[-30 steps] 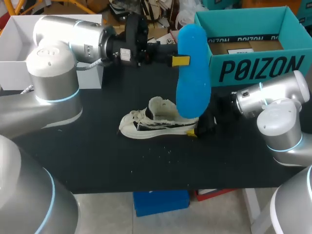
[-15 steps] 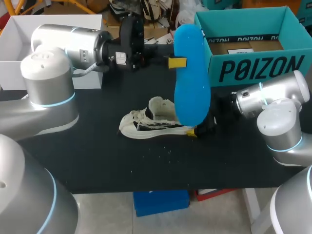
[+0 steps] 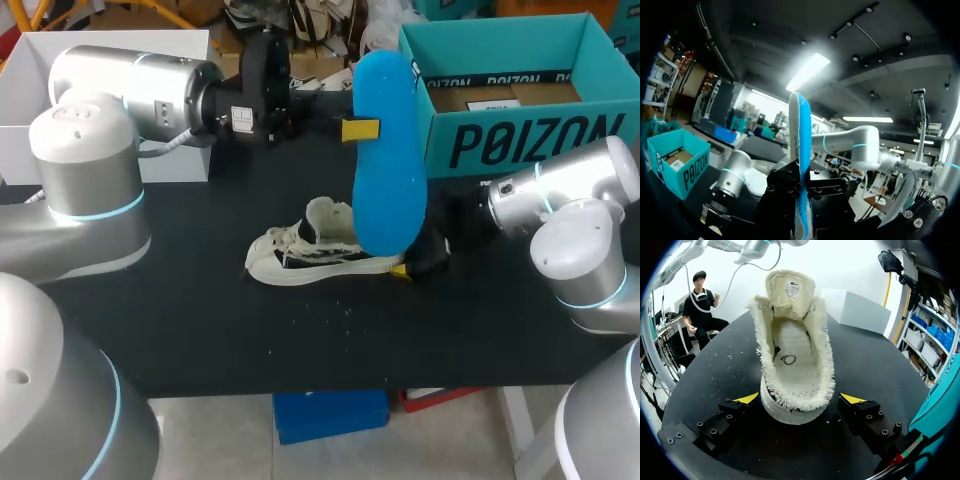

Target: Take the shoe out of the shoebox, open the shoe tongue, remove and reinsert the insole, then place the shoe into the shoebox

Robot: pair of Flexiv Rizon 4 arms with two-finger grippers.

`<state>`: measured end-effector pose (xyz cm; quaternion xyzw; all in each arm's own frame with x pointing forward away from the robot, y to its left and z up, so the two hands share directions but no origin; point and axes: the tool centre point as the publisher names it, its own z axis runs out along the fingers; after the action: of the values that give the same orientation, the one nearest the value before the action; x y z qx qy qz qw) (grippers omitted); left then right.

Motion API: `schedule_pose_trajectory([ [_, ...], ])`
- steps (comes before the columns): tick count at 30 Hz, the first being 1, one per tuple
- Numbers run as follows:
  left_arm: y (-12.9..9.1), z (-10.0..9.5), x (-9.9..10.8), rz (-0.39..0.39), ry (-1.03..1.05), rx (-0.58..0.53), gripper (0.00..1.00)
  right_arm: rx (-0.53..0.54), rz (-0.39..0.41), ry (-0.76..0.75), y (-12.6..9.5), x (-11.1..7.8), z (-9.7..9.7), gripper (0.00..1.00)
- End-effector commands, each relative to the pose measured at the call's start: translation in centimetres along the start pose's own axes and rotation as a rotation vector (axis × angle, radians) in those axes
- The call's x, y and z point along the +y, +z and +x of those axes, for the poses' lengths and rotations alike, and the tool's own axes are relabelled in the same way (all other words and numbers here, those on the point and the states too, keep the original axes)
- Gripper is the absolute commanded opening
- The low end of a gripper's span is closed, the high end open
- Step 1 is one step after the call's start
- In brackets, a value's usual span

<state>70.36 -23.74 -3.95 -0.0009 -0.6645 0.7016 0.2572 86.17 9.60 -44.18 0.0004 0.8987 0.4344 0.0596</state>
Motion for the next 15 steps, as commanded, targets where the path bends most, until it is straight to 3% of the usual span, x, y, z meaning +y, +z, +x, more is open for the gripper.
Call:
schedule_pose_trajectory([
  [1, 0.1, 0.1, 0.1, 0.002, 0.002, -0.006, 0.0, 0.026, 0.139, -0.041, -2.5, 1.0, -0.2, 1.0],
  [7, 0.1, 0.1, 0.1, 0.002, 0.002, -0.006, 0.0, 0.028, 0.31, -0.093, -4.5, 1.6, -1.0, 1.0],
  [12, 0.1, 0.1, 0.1, 0.002, 0.002, -0.006, 0.0, 0.042, 0.497, -0.12, -4.9, 2.1, -1.2, 1.0],
  [15, 0.1, 0.1, 0.1, 0.002, 0.002, -0.006, 0.0, 0.034, 0.565, -0.116, -4.8, 2.4, -1.2, 1.0],
])
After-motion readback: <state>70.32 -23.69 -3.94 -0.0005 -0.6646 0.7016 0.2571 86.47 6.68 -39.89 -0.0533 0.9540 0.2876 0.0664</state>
